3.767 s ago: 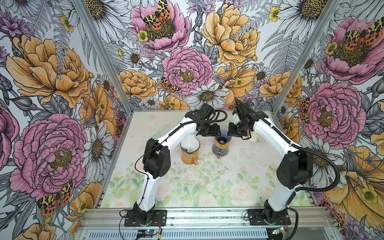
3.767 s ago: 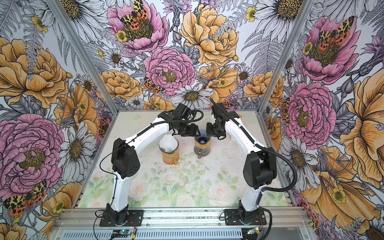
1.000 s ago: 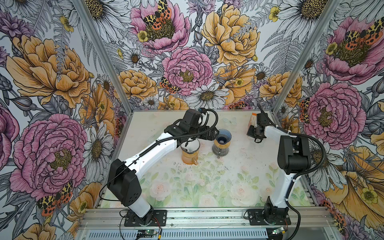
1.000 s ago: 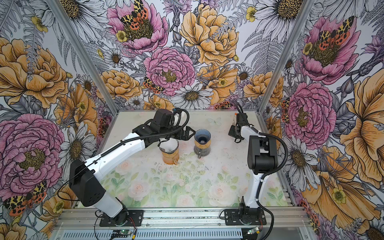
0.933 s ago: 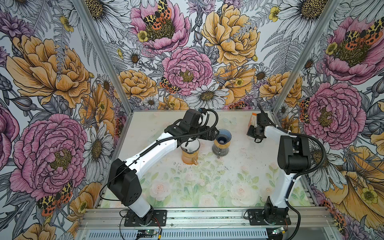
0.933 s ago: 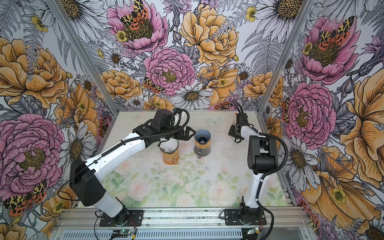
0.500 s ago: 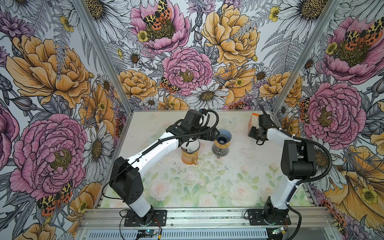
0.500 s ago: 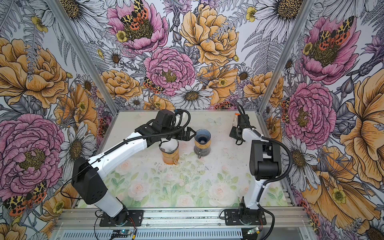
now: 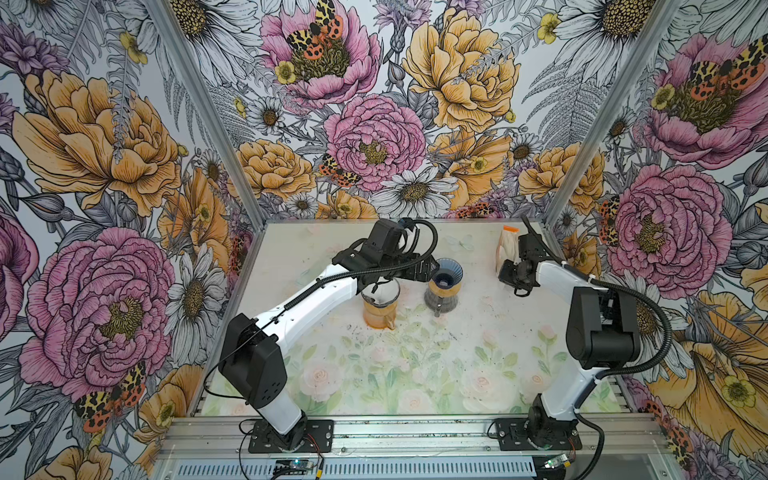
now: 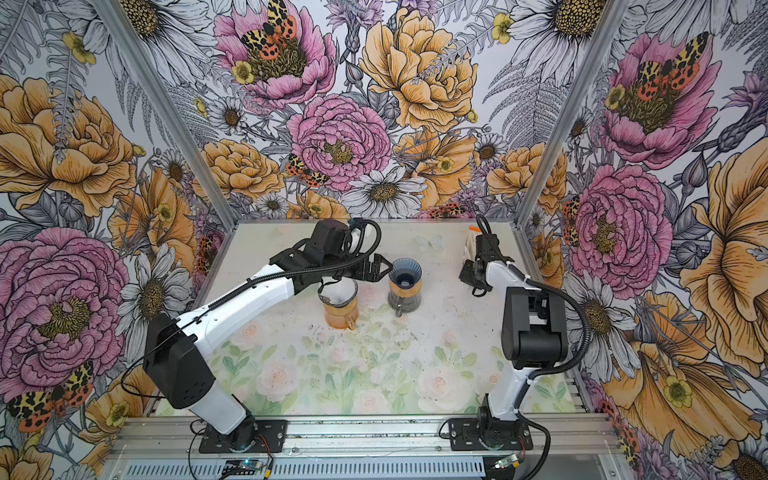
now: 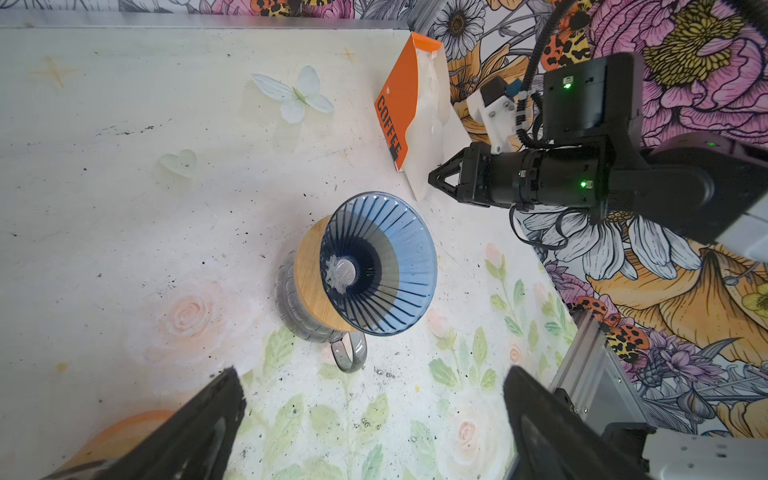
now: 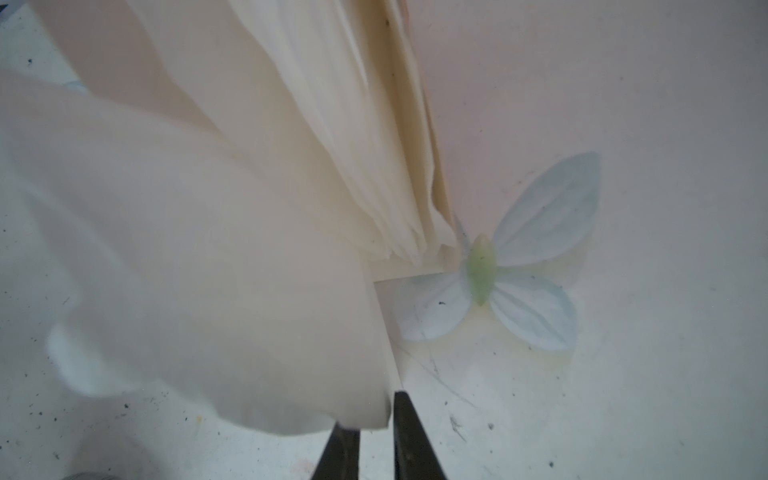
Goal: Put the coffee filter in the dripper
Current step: 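Grasp the edge of a white paper filter in the pack with the right gripper, then pull the white filter out and carry it over the blue dripper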
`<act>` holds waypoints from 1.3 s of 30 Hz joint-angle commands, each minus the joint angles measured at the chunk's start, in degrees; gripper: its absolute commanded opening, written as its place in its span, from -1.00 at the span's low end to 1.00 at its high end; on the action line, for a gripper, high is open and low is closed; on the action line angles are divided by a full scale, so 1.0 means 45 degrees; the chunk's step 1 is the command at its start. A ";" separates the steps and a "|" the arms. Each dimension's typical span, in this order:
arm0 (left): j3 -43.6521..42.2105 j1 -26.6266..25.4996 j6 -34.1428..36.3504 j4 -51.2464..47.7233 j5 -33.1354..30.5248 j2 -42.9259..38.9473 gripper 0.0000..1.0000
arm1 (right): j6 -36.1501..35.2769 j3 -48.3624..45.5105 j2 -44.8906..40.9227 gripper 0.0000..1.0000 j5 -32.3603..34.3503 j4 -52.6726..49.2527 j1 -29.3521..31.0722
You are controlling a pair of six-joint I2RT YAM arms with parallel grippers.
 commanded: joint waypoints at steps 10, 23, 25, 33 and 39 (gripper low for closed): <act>0.0313 0.0013 -0.0134 0.0226 0.0335 0.0261 0.97 | -0.0595 0.0817 0.0387 -0.56 0.0672 -0.0010 -0.0024; 0.0445 -0.0010 -0.0135 0.0210 0.0279 0.0305 0.97 | -0.1493 0.1846 0.1364 -0.84 0.0590 0.0029 0.0006; 0.0446 -0.0022 -0.0134 0.0205 0.0274 0.0269 0.97 | -0.1468 0.1779 0.1335 -0.91 0.0563 0.0010 -0.0011; 0.0390 -0.0063 -0.0082 0.0203 0.0199 0.0100 0.97 | -0.1379 0.0791 -0.0232 -1.00 0.0367 -0.0063 0.0066; 0.0239 -0.0168 0.0456 0.0097 -0.0365 -0.0209 0.97 | -0.0963 -0.0060 -0.2043 -1.00 -0.0313 -0.0935 0.0190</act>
